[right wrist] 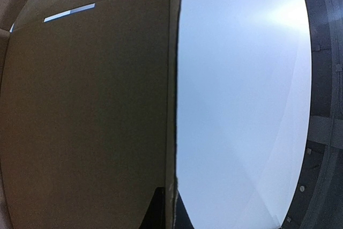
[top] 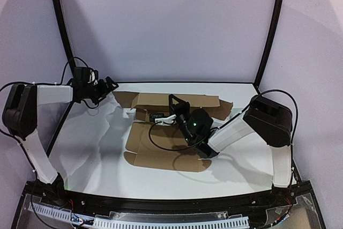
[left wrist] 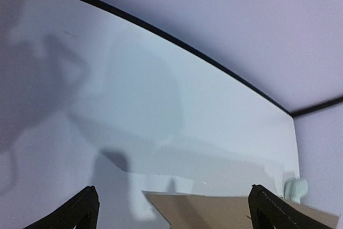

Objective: Fold the paper box

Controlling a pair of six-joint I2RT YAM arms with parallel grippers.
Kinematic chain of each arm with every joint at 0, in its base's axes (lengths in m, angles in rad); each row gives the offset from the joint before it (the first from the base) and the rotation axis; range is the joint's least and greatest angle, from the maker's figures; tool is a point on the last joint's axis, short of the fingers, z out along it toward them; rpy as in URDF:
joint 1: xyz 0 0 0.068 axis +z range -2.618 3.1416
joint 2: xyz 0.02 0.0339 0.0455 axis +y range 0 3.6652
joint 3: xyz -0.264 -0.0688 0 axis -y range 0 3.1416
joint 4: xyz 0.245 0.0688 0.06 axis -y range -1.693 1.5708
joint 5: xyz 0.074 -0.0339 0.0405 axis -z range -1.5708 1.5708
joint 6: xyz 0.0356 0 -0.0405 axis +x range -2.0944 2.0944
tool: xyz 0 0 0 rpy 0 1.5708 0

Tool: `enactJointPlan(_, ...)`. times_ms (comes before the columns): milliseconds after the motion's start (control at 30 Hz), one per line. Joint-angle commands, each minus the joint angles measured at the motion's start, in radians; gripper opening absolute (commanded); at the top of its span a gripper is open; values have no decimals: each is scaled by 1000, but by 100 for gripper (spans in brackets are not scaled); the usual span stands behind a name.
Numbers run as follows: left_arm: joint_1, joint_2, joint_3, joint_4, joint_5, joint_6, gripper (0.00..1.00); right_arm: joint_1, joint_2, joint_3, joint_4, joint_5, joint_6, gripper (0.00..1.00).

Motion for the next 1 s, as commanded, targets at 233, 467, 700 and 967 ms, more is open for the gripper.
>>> enactJointPlan(233, -7, 50, -99, 311, 399, -32, 90, -2, 43, 29, 83, 29, -1, 0)
enactJointPlan(467, -75, 19, -207, 363, 426, -43, 85, -3, 51, 53, 59, 50, 4, 0)
enactJointPlan(700, -162, -44, -282, 342, 366, -4, 80, -3, 51, 47, 48, 66, 4, 0)
enactJointPlan(967, -182, -129, -322, 248, 306, 45, 78, -1, 48, 48, 36, 74, 4, 0)
